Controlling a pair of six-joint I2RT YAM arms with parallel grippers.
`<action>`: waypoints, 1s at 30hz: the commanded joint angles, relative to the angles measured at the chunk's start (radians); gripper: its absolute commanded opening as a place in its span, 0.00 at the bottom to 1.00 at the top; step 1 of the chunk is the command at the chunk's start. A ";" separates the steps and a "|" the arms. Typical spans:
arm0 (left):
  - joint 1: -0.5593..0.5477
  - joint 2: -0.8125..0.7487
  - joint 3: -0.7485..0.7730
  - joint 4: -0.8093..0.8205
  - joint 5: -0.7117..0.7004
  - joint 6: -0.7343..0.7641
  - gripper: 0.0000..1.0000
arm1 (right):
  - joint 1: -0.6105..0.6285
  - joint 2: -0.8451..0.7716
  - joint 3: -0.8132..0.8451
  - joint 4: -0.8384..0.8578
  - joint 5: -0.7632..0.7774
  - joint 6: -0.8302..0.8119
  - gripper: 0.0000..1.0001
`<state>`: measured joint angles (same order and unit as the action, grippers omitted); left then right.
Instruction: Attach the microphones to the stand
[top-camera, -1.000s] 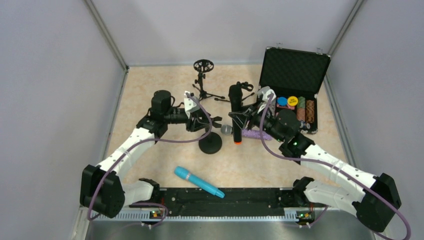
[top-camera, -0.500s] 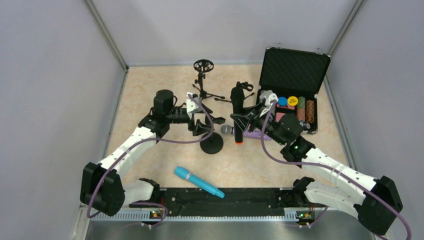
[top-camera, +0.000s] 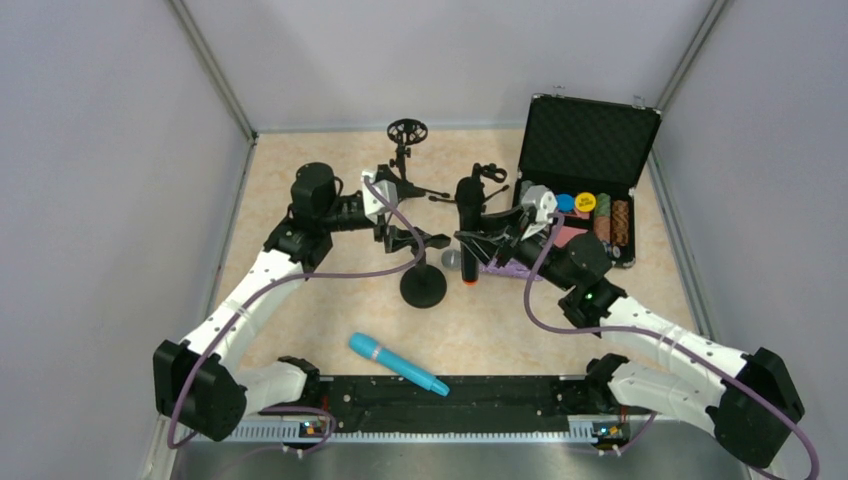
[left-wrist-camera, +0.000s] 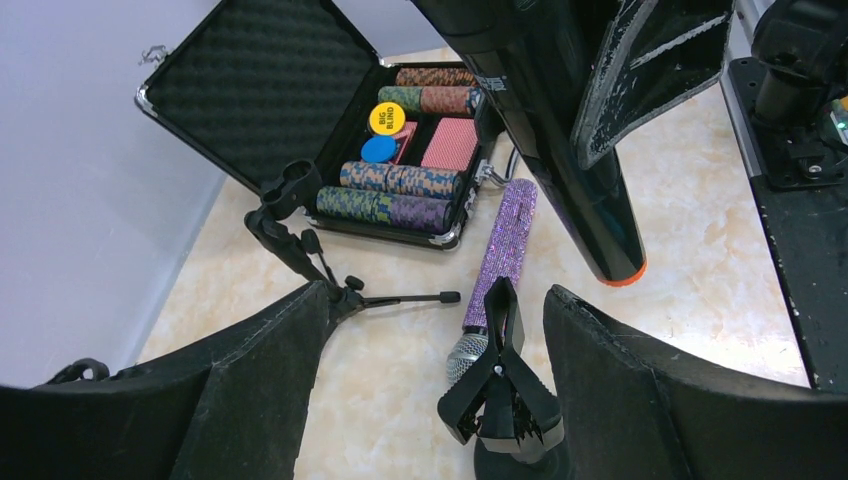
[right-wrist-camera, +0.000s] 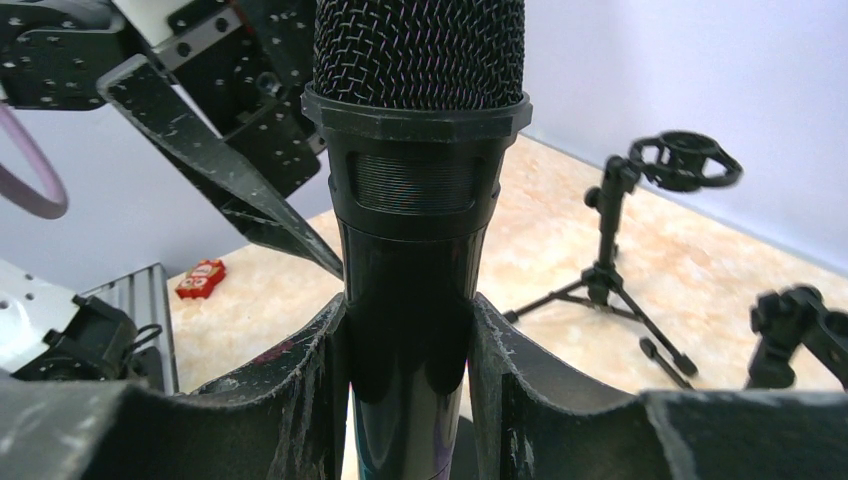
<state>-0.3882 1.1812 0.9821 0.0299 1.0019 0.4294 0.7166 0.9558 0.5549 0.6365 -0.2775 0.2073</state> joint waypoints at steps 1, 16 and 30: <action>-0.003 -0.011 0.018 0.017 0.046 0.038 0.83 | -0.011 0.048 0.021 0.227 -0.134 -0.017 0.00; -0.005 -0.082 -0.086 -0.105 0.069 0.193 0.82 | -0.011 0.243 0.077 0.428 -0.030 -0.025 0.00; -0.002 -0.079 -0.109 -0.038 0.041 0.126 0.83 | -0.012 0.151 -0.022 0.414 0.058 -0.049 0.00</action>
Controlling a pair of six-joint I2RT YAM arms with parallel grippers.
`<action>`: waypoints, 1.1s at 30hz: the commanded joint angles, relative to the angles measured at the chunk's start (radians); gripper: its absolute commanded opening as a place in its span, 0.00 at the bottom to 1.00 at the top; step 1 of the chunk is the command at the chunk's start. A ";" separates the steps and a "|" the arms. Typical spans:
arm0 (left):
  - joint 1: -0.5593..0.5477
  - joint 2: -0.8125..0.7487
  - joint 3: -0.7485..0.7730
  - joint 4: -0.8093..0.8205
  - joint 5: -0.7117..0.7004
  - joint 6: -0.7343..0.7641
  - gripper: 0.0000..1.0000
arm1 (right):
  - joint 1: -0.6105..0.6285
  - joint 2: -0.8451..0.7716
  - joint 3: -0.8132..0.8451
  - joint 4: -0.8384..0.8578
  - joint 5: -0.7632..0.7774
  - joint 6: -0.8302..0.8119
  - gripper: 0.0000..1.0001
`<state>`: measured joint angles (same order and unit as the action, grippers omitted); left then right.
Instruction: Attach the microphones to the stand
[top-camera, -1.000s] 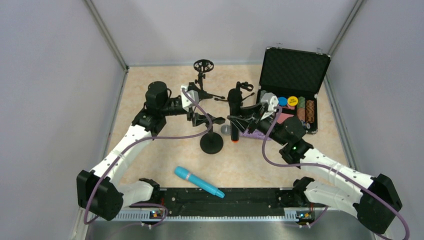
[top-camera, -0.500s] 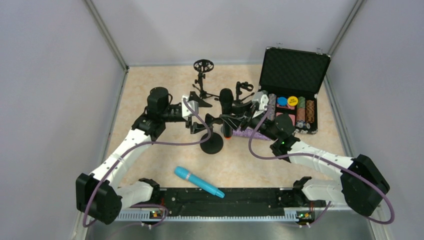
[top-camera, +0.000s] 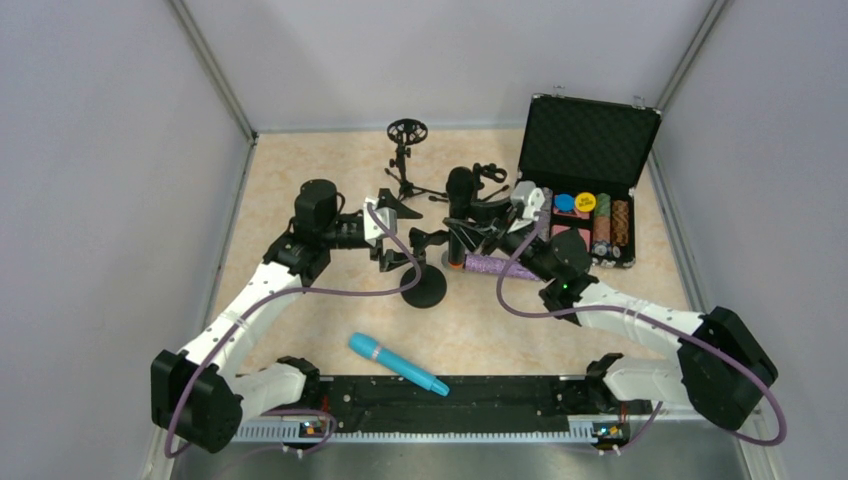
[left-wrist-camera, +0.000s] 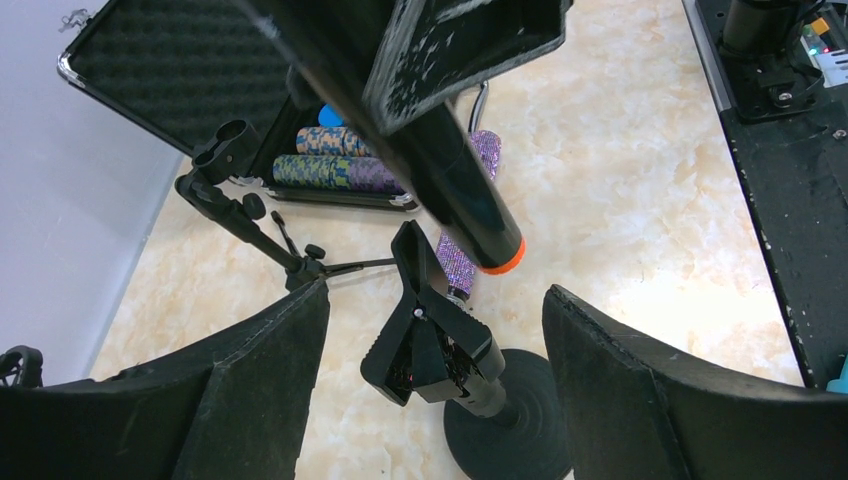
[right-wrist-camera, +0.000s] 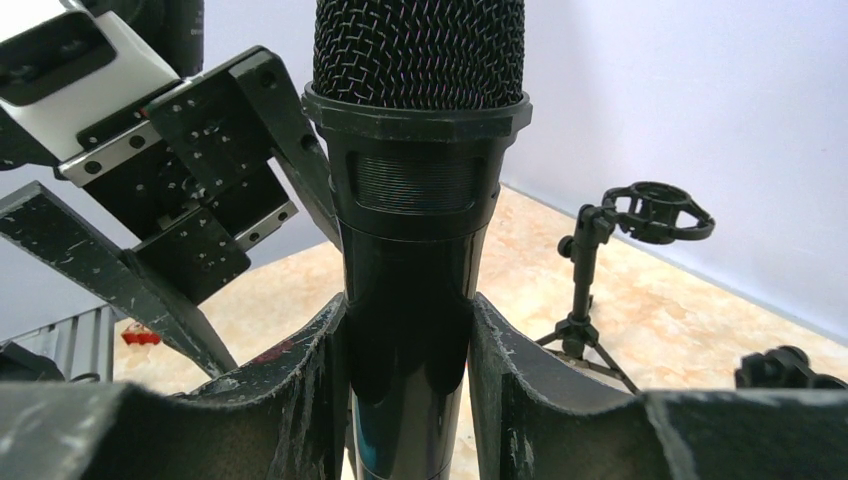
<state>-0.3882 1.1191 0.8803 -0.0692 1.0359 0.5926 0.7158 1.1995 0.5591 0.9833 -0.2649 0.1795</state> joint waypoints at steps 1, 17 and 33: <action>-0.003 -0.015 -0.007 0.060 0.006 -0.047 0.84 | -0.010 -0.108 -0.046 0.050 0.068 -0.028 0.00; -0.011 0.022 -0.024 0.193 -0.014 -0.228 0.87 | -0.137 -0.105 -0.124 0.230 0.079 0.056 0.00; -0.032 -0.004 -0.038 0.231 -0.086 -0.329 0.88 | -0.160 0.041 -0.037 0.367 -0.085 0.020 0.00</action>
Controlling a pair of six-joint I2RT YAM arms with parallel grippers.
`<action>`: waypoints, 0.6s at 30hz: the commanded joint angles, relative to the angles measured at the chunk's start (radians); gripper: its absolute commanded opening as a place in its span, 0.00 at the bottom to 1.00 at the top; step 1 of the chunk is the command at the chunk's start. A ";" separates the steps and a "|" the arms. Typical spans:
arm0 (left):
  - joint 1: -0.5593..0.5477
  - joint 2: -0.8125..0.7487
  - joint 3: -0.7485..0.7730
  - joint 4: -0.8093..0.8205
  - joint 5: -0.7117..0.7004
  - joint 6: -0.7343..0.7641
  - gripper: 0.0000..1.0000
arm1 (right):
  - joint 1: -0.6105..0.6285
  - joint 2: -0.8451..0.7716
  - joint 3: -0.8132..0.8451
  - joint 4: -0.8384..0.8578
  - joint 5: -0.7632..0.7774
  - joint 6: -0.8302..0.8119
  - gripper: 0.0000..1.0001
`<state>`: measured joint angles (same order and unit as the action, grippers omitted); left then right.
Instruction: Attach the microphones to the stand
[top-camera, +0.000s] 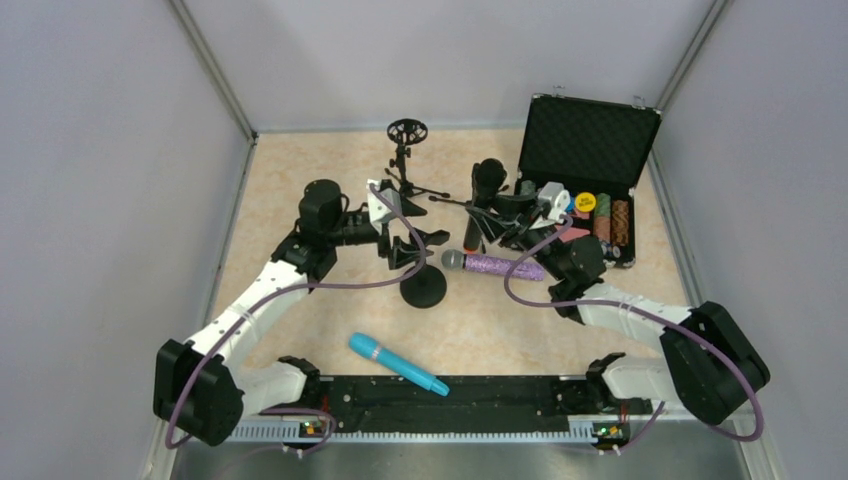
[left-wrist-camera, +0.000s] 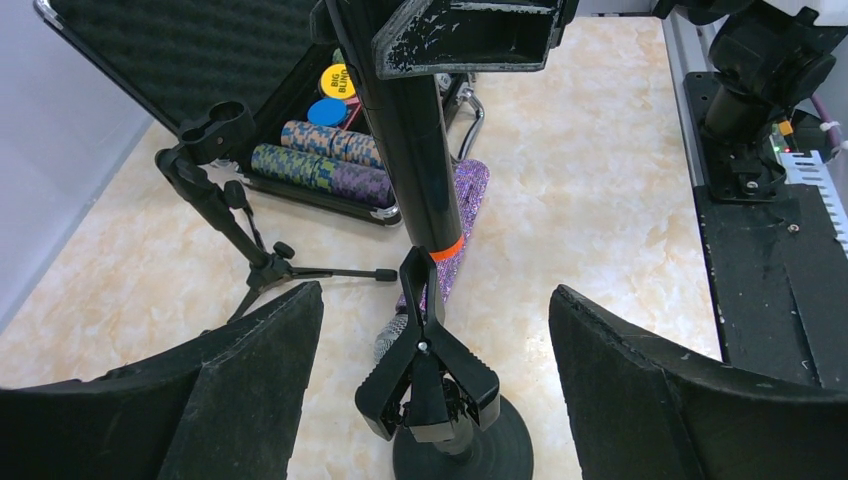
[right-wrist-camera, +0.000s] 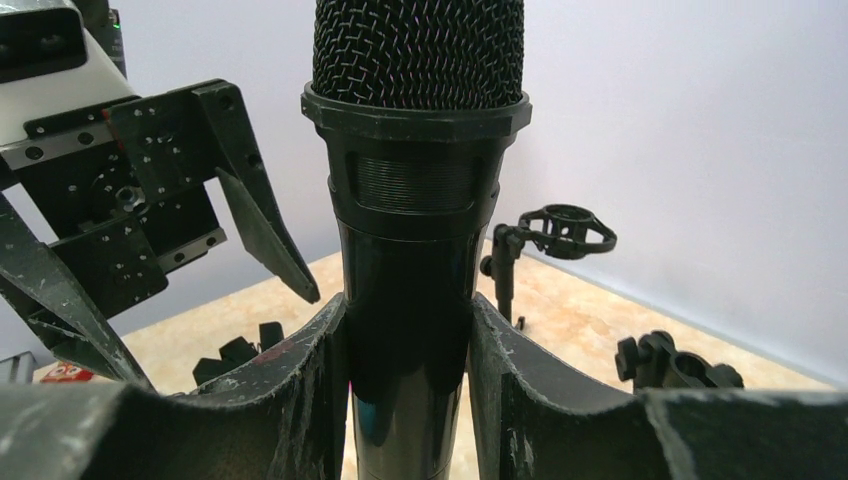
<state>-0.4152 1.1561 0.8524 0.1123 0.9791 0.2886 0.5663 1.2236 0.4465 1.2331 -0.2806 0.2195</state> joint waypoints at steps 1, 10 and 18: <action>-0.008 -0.057 -0.029 0.062 -0.041 -0.015 0.89 | -0.011 0.024 0.082 0.118 -0.084 -0.020 0.00; -0.015 -0.095 -0.131 0.193 -0.088 -0.045 0.92 | -0.011 0.116 0.094 0.256 -0.146 0.028 0.00; -0.045 -0.069 -0.133 0.167 -0.105 -0.014 0.92 | -0.011 0.142 0.090 0.321 -0.170 0.063 0.00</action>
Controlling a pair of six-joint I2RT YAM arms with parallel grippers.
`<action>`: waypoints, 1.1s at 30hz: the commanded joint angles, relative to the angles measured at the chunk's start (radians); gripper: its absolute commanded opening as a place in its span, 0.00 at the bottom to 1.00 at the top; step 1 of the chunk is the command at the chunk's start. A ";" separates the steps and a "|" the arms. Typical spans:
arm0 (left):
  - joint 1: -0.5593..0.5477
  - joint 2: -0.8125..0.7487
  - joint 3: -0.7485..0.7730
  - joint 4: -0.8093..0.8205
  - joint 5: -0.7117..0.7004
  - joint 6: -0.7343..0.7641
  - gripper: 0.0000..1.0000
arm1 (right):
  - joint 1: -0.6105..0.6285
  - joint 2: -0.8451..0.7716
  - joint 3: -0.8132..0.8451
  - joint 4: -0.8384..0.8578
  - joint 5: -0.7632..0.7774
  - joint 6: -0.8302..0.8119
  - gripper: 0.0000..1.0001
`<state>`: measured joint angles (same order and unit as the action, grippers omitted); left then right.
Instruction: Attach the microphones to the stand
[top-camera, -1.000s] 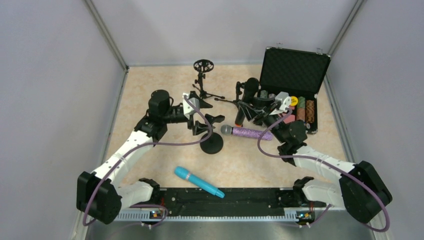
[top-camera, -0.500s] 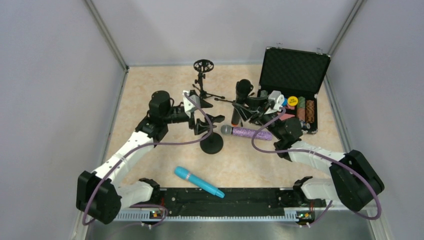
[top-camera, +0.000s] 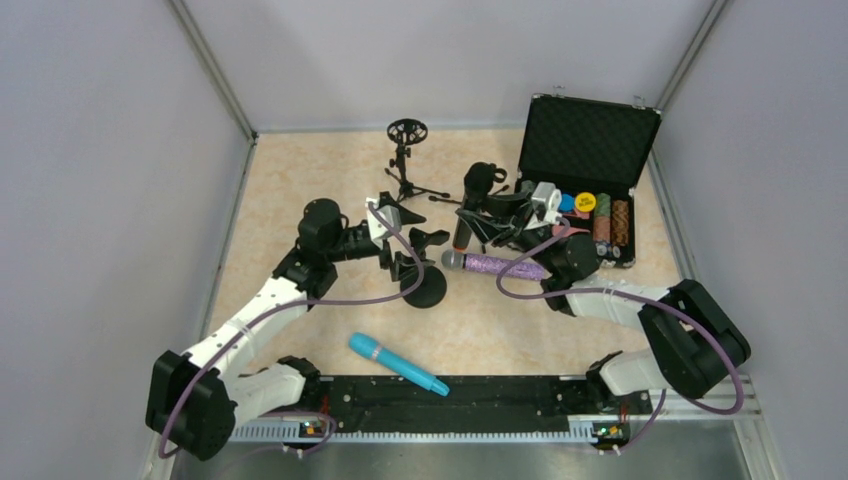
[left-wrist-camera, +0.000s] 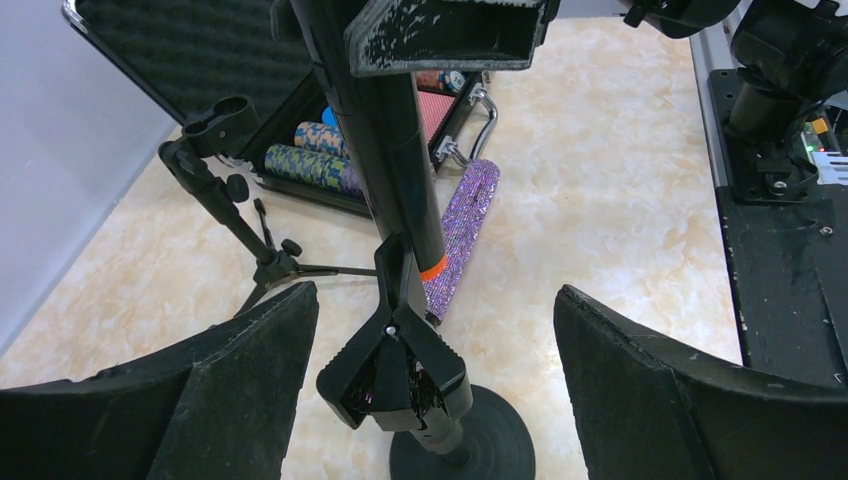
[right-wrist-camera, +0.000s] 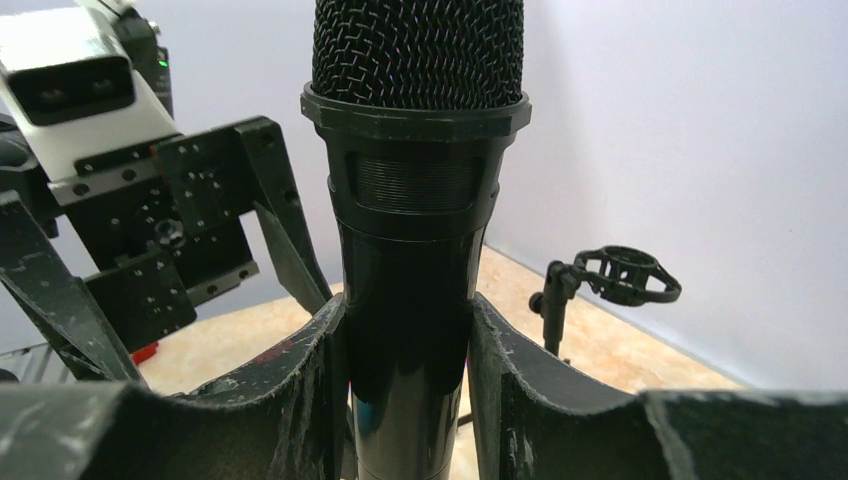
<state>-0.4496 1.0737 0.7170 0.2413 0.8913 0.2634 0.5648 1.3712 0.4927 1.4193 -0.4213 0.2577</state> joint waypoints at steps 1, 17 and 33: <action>-0.010 0.017 0.005 0.030 -0.022 0.019 0.92 | -0.008 -0.006 0.041 0.135 -0.028 0.024 0.00; -0.012 0.065 0.021 -0.018 -0.084 0.064 0.87 | -0.009 0.022 0.045 0.157 -0.054 0.067 0.00; -0.012 0.077 0.025 -0.032 -0.080 0.080 0.00 | 0.022 0.127 0.103 0.233 -0.078 0.110 0.00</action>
<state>-0.4587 1.1439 0.7246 0.2073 0.7918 0.3378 0.5701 1.4765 0.5457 1.4864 -0.4980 0.3527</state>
